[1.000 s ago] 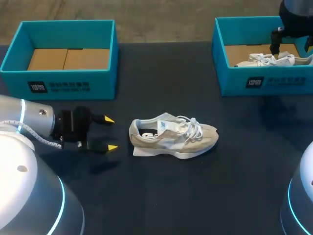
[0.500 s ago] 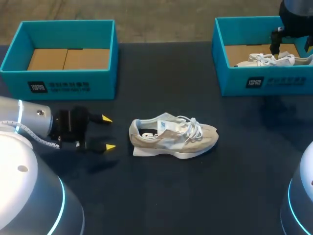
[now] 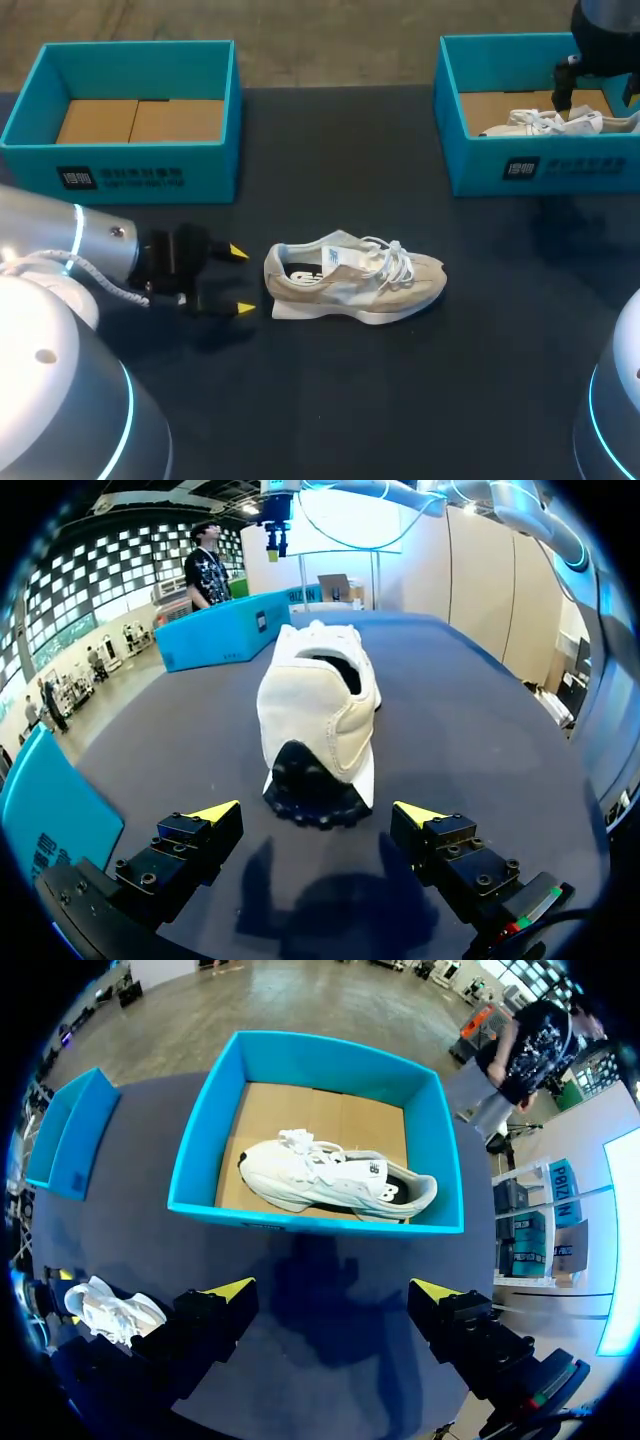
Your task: Take the shoe out of the shoebox, open the shoe tongue, remove and reinsert the insole, then place the shoe into the shoebox
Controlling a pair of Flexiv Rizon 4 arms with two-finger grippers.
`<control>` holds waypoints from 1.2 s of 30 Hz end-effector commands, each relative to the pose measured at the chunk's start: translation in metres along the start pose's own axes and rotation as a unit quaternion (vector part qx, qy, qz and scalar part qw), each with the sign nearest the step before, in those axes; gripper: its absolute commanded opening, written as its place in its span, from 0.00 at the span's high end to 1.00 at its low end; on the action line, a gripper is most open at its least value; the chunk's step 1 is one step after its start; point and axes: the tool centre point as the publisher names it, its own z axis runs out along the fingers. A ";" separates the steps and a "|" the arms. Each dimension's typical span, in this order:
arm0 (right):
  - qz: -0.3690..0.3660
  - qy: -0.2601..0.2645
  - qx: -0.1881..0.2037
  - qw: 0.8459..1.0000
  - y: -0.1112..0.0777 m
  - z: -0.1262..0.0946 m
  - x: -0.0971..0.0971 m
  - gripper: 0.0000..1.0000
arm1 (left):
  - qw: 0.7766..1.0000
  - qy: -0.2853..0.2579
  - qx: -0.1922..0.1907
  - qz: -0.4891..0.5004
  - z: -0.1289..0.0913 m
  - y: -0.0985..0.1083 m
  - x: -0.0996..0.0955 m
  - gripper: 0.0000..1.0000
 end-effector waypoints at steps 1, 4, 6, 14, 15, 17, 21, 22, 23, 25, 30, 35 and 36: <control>0.000 -0.001 -0.001 1.000 -0.001 0.000 0.000 0.00 | 1.000 0.011 -0.003 0.001 0.010 0.003 -0.004 0.00; 0.000 -0.001 -0.001 1.000 -0.001 0.000 0.000 0.00 | 1.000 0.027 0.005 -0.007 0.015 0.003 -0.006 0.00; 0.000 -0.001 -0.001 1.000 -0.001 0.000 0.000 0.00 | 1.000 0.031 0.002 0.003 0.018 0.002 -0.007 0.00; 0.000 -0.001 -0.001 1.000 -0.001 0.000 0.000 0.00 | 0.998 0.055 0.035 -0.009 0.030 -0.005 -0.010 0.00; 0.000 -0.001 -0.001 1.000 -0.001 0.000 0.000 0.00 | 0.998 0.055 0.036 -0.012 0.031 -0.006 -0.010 0.00; 0.000 -0.001 -0.001 1.000 -0.001 0.000 0.000 0.00 | 0.997 0.065 0.046 -0.019 0.034 -0.006 -0.010 0.00; 0.000 -0.001 -0.001 1.000 -0.001 0.000 0.000 0.00 | 0.995 0.077 0.060 -0.023 0.038 -0.005 -0.009 0.00; 0.000 -0.001 -0.001 1.000 -0.001 0.000 0.000 0.00 | 0.995 0.079 0.062 -0.022 0.039 -0.006 -0.008 0.00; 0.000 -0.001 -0.001 1.000 -0.001 0.000 0.000 0.00 | 0.994 0.084 0.068 -0.020 0.040 -0.006 -0.009 0.00; 0.000 -0.001 -0.001 1.000 -0.001 0.000 0.000 0.00 | 0.994 0.087 0.069 -0.016 0.042 -0.006 -0.008 0.00; 0.000 -0.001 -0.001 1.000 -0.001 0.000 0.000 0.00 | 0.991 0.094 0.092 -0.005 0.046 -0.009 -0.006 0.00; 0.000 -0.001 -0.001 1.000 -0.001 0.000 0.000 0.00 | 0.989 0.096 0.111 0.000 0.051 -0.011 -0.005 0.00; 0.000 -0.001 -0.001 1.000 -0.001 0.000 0.000 0.00 | 0.989 0.097 0.112 0.000 0.052 -0.012 -0.004 0.00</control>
